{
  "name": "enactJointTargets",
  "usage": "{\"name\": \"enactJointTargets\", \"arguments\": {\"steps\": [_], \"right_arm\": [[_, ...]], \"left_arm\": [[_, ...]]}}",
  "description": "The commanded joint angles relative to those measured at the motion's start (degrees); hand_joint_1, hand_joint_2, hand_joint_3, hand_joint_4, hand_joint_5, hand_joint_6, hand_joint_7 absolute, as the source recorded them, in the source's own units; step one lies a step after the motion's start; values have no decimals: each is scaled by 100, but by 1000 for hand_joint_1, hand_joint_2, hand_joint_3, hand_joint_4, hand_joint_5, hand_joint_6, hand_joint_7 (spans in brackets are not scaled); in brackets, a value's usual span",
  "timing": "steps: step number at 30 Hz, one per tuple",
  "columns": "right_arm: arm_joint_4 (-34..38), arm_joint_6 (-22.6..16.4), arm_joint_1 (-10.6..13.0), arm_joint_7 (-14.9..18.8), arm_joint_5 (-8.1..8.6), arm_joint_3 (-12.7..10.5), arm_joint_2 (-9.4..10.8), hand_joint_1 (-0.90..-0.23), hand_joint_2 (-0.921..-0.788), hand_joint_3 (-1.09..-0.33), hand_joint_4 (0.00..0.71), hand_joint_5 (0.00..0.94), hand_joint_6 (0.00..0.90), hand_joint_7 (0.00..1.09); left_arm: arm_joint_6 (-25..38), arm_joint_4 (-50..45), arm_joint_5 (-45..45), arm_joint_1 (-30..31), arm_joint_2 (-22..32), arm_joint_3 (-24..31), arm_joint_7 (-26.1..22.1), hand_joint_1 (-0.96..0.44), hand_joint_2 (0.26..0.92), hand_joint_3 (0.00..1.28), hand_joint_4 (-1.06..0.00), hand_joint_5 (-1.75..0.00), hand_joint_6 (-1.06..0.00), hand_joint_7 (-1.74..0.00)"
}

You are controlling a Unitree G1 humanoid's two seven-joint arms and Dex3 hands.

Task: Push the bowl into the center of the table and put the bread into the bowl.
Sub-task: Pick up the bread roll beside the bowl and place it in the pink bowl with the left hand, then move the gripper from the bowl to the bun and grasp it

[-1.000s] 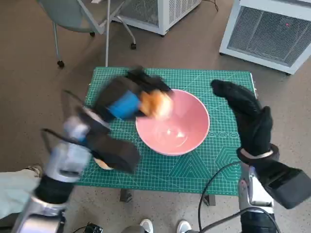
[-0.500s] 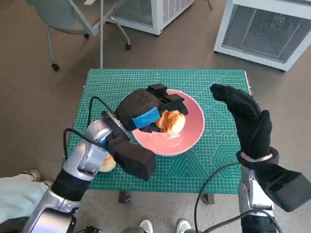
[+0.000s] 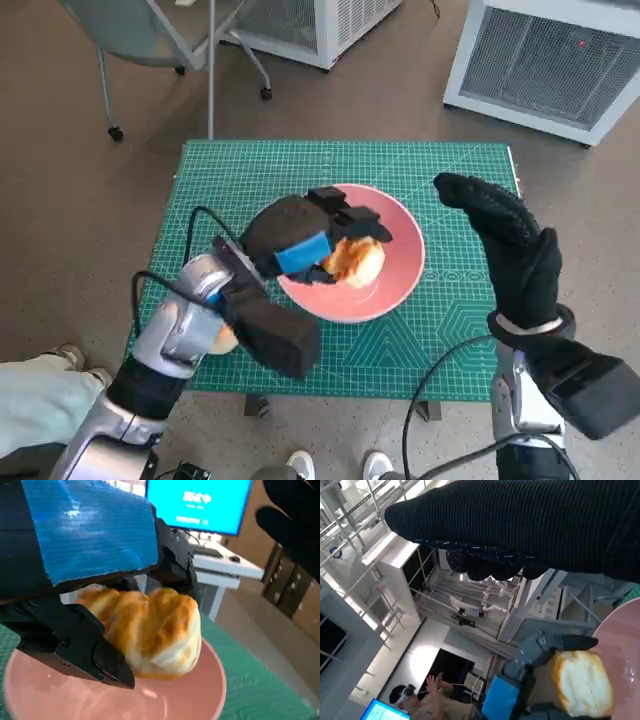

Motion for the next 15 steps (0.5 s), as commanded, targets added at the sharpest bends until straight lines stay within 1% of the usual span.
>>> {"name": "enactJointTargets", "arguments": {"steps": [1,4,7,15], "right_arm": [[29,84,121,-26,-74,12,15,-732,-921,-790,104,4,-1,440],[37,73,122,-11,-64,20,16,-732,-921,-790,104,3,-1,440],[86,57,102,6,-55,27,24,-731,-921,-791,103,3,-1,439],[161,53,70,42,-29,54,42,-715,-921,-788,104,3,-1,430]], "left_arm": [[223,-588,29,155,199,171,-273,-302,788,4,-142,-16,-332,-47],[361,-878,-77,248,270,278,-452,-332,784,1,-110,-5,-312,-23],[548,-1226,-414,363,354,482,-754,-350,782,0,-83,-1,-295,-8],[745,-1954,-1065,674,624,1040,-1151,-375,781,0,-69,0,-284,0]]}}
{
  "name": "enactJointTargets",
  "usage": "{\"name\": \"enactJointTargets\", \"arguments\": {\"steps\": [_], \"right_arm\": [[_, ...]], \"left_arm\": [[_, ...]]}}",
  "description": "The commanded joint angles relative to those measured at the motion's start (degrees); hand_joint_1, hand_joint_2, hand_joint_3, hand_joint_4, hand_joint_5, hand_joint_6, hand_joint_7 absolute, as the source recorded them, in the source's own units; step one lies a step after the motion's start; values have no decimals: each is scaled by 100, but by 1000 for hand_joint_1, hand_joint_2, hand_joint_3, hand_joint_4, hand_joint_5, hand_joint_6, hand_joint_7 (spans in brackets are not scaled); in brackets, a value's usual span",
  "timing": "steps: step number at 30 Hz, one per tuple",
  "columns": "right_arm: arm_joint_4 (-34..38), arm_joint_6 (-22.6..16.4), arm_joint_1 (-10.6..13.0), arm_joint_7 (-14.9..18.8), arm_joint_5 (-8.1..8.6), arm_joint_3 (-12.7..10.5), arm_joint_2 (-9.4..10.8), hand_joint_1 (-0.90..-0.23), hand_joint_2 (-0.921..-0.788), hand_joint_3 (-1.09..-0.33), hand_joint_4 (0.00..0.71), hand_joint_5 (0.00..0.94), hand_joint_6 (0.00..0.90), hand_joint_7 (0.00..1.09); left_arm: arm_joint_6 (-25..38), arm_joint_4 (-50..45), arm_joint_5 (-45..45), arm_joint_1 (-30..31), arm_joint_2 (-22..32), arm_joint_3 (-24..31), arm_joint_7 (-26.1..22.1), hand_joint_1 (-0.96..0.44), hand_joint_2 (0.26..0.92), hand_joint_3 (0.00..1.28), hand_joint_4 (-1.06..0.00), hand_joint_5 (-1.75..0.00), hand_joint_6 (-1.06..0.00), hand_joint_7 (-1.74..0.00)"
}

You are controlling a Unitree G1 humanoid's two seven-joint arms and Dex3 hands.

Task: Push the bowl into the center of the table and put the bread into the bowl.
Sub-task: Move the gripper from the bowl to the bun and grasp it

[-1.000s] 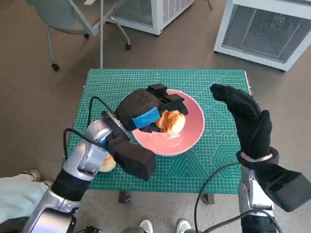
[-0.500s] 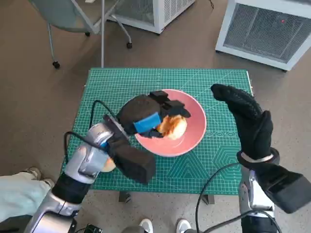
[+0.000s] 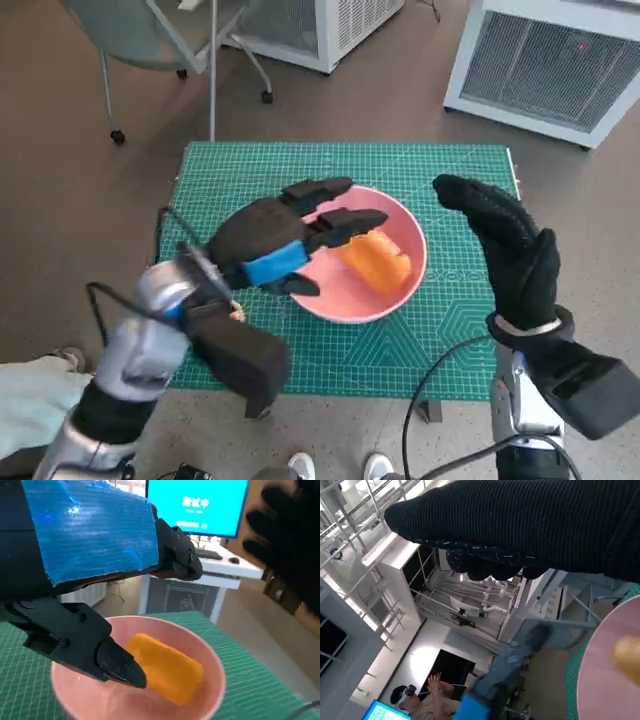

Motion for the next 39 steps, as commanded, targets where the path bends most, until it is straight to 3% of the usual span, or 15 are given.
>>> {"name": "enactJointTargets", "arguments": {"steps": [1,12,17,23,28,39], "right_arm": [[115,63,62,43,-27,32,30,-714,-921,-788,104,3,-1,429],[66,108,73,36,-27,63,39,-704,-921,-789,103,2,-1,414],[53,102,81,28,-33,63,40,-700,-921,-790,103,2,-1,412],[101,75,67,46,-24,55,42,-688,-921,-792,103,2,-1,411],[166,68,28,53,-20,58,60,-686,-921,-793,102,2,-1,410],[229,60,-8,76,-13,64,79,-685,-921,-794,102,1,-1,406]], "left_arm": [[116,-444,-414,193,235,372,-259,-376,781,0,-69,0,-284,0],[503,-999,-2008,740,1070,1544,-1239,-393,769,0,-69,0,-276,0],[939,-1028,-2250,921,1627,1831,-1707,-377,761,0,-67,0,-284,-4],[1498,-1072,-2106,1078,2189,1862,-2062,-342,744,0,-72,-4,-301,-11],[1535,-865,-2079,1214,2476,1826,-2269,-321,738,0,-100,-13,-311,-13],[1311,-483,-1993,1698,2434,1694,-2174,-291,733,0,-128,-9,-316,-7]]}}
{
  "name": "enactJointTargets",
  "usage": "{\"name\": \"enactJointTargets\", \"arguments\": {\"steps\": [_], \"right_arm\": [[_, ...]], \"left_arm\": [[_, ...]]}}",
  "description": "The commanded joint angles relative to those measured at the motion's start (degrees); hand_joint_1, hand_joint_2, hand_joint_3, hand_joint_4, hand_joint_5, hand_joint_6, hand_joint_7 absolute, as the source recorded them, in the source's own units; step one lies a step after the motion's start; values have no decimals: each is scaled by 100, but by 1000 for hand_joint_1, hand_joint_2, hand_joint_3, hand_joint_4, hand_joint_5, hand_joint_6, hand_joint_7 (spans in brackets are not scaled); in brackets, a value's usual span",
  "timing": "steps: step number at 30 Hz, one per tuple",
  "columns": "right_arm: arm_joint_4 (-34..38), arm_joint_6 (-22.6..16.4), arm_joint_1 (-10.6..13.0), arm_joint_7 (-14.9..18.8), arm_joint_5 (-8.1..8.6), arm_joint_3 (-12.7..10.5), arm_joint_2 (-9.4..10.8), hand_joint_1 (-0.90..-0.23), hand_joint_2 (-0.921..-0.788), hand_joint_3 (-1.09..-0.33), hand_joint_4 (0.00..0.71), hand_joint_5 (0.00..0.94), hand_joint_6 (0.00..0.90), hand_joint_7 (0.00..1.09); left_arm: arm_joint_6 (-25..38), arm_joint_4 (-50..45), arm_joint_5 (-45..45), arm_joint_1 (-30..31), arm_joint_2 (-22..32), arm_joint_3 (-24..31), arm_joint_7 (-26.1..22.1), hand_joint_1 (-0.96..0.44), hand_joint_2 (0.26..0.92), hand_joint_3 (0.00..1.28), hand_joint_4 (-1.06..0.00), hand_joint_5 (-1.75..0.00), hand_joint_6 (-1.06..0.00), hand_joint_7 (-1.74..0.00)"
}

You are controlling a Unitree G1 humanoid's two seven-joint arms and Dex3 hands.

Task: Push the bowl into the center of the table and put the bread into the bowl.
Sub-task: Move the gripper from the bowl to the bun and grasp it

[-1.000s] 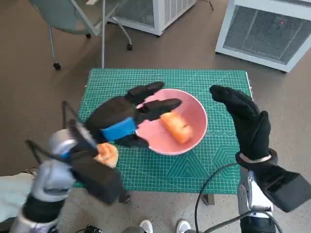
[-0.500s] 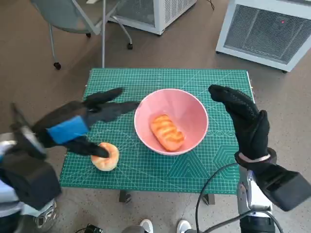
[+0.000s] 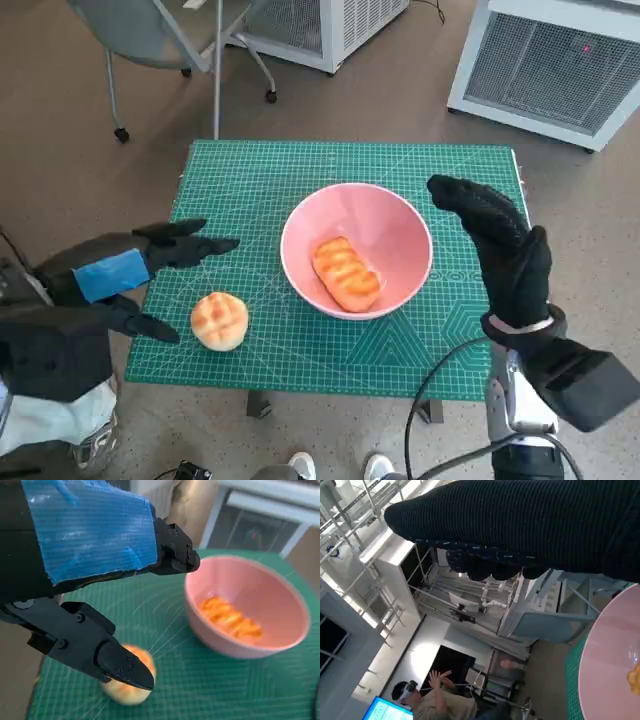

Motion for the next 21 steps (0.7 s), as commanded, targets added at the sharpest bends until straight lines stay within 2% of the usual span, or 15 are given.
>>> {"name": "enactJointTargets", "arguments": {"steps": [1,12,21], "right_arm": [[123,31,20,68,-18,21,15,-685,-921,-794,102,1,-1,406],[228,5,-42,114,-24,20,3,-685,-921,-790,105,2,-1,412],[261,28,-69,186,14,11,-10,-683,-921,-791,104,1,-1,409]], "left_arm": [[-95,94,69,271,-67,-111,97,-288,733,0,-129,-8,-316,-7],[167,-26,341,589,-330,-492,381,-239,733,1,-132,-2,-313,-2],[13,84,760,630,-571,-848,704,-217,736,3,-129,0,-309,0]]}}
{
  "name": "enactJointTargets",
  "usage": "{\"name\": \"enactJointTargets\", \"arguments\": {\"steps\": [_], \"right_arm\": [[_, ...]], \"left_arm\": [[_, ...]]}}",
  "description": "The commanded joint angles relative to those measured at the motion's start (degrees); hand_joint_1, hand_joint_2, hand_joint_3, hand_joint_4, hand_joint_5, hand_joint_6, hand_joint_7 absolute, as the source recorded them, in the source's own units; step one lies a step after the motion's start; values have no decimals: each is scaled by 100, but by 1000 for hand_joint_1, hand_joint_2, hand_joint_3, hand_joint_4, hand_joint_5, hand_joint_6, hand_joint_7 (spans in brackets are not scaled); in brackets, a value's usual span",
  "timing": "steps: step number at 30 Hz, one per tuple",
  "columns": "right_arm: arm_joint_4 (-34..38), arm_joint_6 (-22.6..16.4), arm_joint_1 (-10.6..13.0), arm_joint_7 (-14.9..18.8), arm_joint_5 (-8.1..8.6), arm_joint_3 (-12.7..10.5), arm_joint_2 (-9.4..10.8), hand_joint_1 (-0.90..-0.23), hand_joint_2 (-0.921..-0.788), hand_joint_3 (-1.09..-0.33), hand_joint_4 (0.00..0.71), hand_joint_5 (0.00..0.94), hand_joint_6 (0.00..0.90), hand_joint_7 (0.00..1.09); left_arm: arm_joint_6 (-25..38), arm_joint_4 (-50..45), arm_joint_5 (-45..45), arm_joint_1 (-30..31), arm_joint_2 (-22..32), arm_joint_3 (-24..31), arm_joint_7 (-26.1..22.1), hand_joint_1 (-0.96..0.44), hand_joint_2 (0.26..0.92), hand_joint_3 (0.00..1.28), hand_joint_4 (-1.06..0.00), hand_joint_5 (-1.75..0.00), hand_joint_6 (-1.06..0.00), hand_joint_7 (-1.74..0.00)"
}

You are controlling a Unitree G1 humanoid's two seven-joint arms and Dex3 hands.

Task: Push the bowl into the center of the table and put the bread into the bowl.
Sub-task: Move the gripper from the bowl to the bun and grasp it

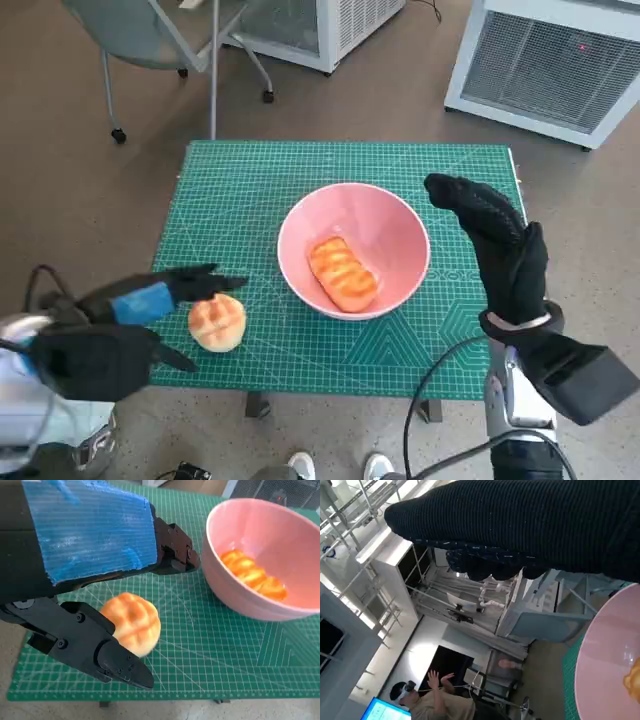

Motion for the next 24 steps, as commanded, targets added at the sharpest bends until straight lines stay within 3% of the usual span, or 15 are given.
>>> {"name": "enactJointTargets", "arguments": {"steps": [1,15,21,24], "right_arm": [[106,62,34,88,14,12,-9,-683,-921,-791,104,1,-1,409],[75,56,91,176,42,-14,-28,-683,-921,-793,103,1,-1,407],[54,78,106,164,34,-24,-34,-683,-921,-794,102,0,-1,406],[34,96,121,158,38,-24,-30,-683,-921,-795,103,1,-1,405]], "left_arm": [[-143,43,288,54,-125,-216,219,-217,737,3,-128,0,-307,0],[-317,815,1324,-132,-516,-864,916,-207,750,6,-156,-10,-324,-11],[-248,1110,1808,-235,-664,-1043,1242,-77,770,12,-294,-30,-429,-39],[-167,1203,2038,-270,-728,-1103,1377,16,803,24,-452,-50,-578,-89]]}}
